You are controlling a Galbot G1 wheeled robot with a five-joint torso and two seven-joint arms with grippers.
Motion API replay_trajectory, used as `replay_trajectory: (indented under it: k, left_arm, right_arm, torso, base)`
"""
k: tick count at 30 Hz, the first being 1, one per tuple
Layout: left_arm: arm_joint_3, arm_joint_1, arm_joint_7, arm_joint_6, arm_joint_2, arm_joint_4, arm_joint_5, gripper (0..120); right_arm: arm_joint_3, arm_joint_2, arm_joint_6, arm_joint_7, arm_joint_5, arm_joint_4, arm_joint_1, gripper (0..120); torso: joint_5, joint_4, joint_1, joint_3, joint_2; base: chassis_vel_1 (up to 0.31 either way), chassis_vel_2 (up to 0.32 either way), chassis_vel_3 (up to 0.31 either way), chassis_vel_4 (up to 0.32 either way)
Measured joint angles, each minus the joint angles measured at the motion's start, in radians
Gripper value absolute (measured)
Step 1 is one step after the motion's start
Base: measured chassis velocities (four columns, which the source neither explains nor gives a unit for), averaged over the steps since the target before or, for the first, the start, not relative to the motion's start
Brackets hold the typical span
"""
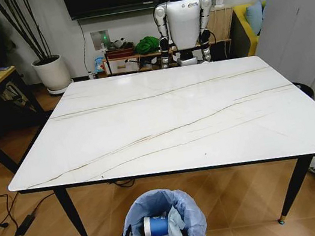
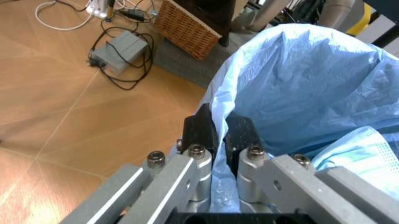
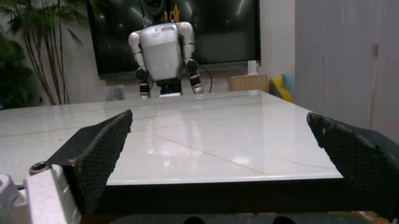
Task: Pick up the trash bin and place the trash from the table into it.
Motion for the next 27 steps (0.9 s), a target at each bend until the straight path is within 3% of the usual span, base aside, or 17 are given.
replay_trajectory:
  k: [27]
  left_arm:
    - [0.013, -0.006, -0.004, 0.002, -0.024, 0.013, 0.015, 0]
  right_arm:
    - [-0.019, -0.007, 0.01, -0.003, -0.001, -0.033, 0.013, 100]
  torso:
    - [-0.0002, 0.0, 0.0, 0.0, 0.0]
  base:
    - [0.0, 0.0, 0.0, 0.0]
